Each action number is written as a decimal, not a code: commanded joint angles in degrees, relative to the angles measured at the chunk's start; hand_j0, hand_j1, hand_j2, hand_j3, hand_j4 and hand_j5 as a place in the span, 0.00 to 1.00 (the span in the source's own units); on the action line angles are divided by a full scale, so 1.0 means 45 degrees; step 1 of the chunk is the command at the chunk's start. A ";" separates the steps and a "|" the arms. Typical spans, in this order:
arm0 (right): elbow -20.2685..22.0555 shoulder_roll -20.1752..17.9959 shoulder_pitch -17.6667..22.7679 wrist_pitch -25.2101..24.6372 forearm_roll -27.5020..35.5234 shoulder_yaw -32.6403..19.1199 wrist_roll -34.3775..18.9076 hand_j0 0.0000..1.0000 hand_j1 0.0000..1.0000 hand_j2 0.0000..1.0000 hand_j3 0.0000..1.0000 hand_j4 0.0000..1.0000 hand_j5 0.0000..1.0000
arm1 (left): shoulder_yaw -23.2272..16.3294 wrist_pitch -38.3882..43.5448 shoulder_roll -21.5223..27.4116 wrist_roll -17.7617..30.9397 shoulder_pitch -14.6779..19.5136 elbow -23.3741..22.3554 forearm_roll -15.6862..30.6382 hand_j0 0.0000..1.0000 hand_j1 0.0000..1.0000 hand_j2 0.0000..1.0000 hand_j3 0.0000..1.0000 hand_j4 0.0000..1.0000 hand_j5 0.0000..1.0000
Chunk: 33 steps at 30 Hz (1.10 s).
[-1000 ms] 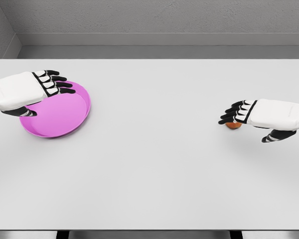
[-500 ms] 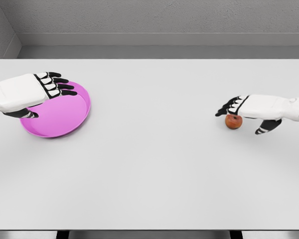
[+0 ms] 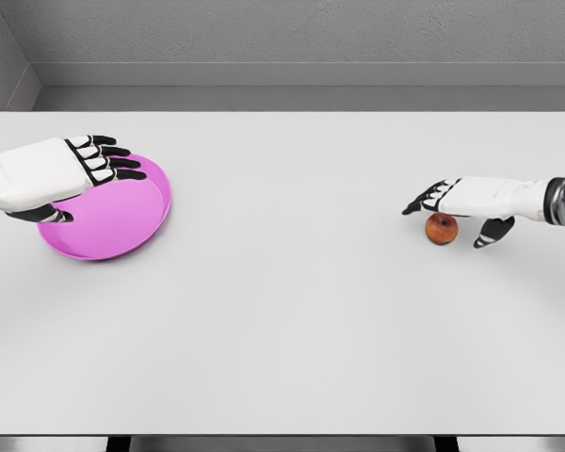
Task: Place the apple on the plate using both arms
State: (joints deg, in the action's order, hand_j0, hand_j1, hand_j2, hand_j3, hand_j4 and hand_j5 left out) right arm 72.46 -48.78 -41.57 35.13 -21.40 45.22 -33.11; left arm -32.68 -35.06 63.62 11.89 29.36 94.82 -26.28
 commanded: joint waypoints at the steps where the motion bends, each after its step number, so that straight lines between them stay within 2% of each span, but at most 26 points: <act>1: -0.0047 0.0098 0.0000 -0.0029 0.0028 -0.0009 -0.0005 1.00 1.00 1.00 1.00 1.00 1.00 | -0.0002 0.0013 0.0002 -0.0007 0.0000 0.0003 0.0078 1.00 1.00 1.00 1.00 1.00 1.00; 9: -0.0321 0.0469 -0.0059 -0.0029 -0.0616 -0.0009 0.0014 0.99 0.99 0.99 0.99 0.99 0.99 | -0.0002 0.0013 0.0022 -0.0007 0.0000 0.0023 0.0078 1.00 1.00 1.00 1.00 1.00 1.00; 13: -0.0243 0.0469 -0.0059 -0.0029 -0.0655 -0.0009 0.0033 0.94 0.94 0.94 0.94 0.94 0.94 | 0.0017 0.0013 0.0022 -0.0007 -0.0020 0.0003 0.0078 1.00 1.00 1.00 1.00 1.00 1.00; 15: -0.0223 0.0469 -0.0039 -0.0029 -0.0772 -0.0009 0.0034 0.83 0.83 0.83 0.83 0.83 0.83 | 0.0017 0.0013 0.0022 -0.0007 -0.0020 0.0023 0.0078 1.00 1.00 1.00 1.00 1.00 1.00; 22: -0.0184 0.0567 0.0020 -0.0029 -0.0812 -0.0009 0.0034 0.83 0.83 0.83 0.83 0.83 0.83 | 0.0037 0.0013 0.0061 -0.0007 0.0000 0.0004 0.0078 1.00 1.00 1.00 1.00 1.00 1.00; 24: -0.0184 0.0567 0.0020 -0.0029 -0.0812 -0.0009 0.0034 0.76 0.76 0.76 0.76 0.76 0.76 | 0.0037 0.0013 0.0061 -0.0007 0.0039 0.0023 0.0078 1.00 1.00 1.00 1.00 1.00 1.00; 28: -0.0184 0.0547 0.0039 -0.0029 -0.0812 -0.0009 0.0034 0.75 0.75 0.75 0.75 0.75 0.75 | 0.0037 0.0013 0.0061 -0.0007 0.0019 0.0003 0.0078 1.00 1.00 1.00 1.00 1.00 1.00; 33: -0.0184 0.0528 0.0059 -0.0029 -0.0812 -0.0009 0.0014 0.68 0.68 0.68 0.68 0.68 0.68 | 0.0037 0.0013 0.0080 -0.0007 0.0019 0.0023 0.0078 1.00 1.00 1.00 1.00 1.00 1.00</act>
State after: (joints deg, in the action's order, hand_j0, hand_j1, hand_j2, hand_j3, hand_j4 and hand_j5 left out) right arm 71.62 -46.32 -41.31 35.14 -25.35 45.22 -33.02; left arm -32.55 -35.06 63.88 11.90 29.44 94.92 -26.26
